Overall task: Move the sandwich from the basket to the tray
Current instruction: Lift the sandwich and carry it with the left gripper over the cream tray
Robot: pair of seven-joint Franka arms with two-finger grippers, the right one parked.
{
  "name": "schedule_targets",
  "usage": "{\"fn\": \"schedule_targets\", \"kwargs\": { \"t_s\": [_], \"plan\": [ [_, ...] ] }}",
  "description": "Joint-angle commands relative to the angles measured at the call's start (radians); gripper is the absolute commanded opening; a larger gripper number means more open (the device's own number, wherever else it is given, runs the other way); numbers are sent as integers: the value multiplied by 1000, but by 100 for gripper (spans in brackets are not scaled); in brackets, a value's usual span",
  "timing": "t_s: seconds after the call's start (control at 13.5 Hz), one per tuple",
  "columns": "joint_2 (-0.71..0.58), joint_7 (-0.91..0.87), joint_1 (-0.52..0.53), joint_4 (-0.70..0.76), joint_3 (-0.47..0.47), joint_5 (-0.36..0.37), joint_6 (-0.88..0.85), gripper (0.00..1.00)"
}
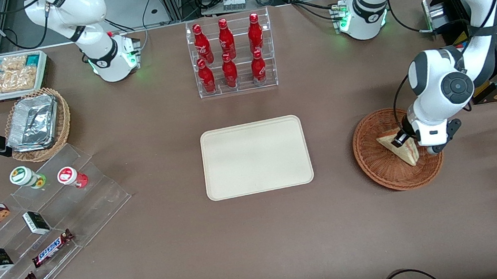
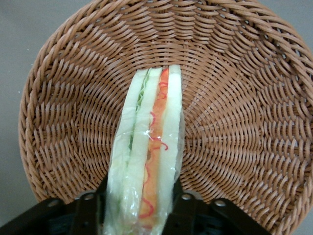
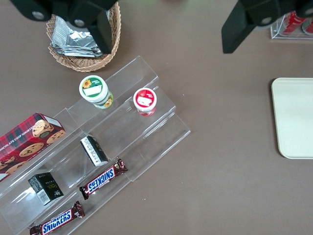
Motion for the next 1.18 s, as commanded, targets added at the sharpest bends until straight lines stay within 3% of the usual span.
{"fn": "schedule_targets", "kwargs": {
  "t_s": [0.0,0.37,0.52,0.89,1.11],
  "plan": [
    [-18,-25,7,-5,-9,7,-13,0],
    [-56,50,-5,117,-23,10,-241,0],
    [-52,76,-6,182,-80,7,-315,0],
    [-29,82,-40,245,-207,9,-346,0],
    [30,79,-141,295,-227,7,-347,0]
  ]
}}
